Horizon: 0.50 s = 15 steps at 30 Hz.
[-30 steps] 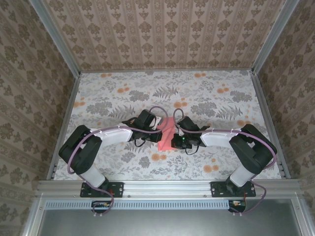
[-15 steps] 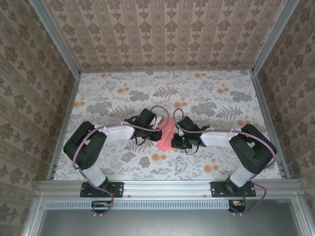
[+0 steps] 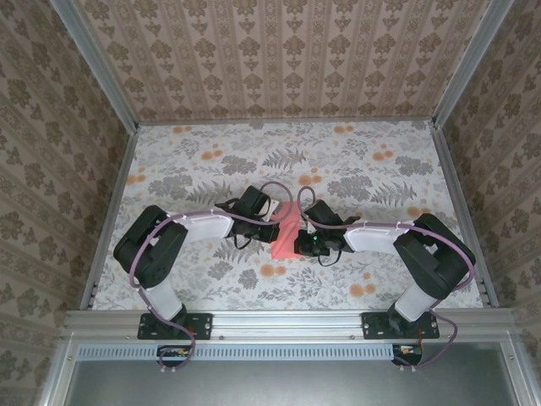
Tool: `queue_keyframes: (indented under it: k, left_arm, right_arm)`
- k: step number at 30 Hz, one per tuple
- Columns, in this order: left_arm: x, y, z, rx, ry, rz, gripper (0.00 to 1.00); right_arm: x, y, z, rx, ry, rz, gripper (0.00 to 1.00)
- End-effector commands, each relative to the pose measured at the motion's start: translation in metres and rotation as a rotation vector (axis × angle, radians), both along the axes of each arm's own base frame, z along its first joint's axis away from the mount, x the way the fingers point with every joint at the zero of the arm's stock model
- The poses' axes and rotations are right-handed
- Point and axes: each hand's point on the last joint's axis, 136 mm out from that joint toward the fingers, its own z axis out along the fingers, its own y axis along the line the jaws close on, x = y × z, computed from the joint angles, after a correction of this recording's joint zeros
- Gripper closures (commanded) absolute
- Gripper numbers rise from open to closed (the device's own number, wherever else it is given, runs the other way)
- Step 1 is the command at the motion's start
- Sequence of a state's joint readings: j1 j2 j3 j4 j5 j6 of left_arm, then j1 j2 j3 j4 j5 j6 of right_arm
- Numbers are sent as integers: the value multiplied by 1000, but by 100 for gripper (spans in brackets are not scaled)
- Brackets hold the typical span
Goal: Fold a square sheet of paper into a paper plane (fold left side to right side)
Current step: Fold the triangle a second time at the center of the table.
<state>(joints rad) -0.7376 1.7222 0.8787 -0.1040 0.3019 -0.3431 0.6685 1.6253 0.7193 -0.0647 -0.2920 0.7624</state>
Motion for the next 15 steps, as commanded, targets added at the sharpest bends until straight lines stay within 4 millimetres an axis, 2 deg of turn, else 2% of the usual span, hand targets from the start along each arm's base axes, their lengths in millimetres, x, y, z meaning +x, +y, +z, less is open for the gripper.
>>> queue_keyframes:
  k: [1,15]
  left_arm:
    - [7,-4,3,-10,-9,-19,100]
    - [9,-5,0,-7,-8,-23,99]
  right_arm:
    - [-23,-24,-32,-131,104,1,100]
    - [-25,-25,-34,-143,113,5,100]
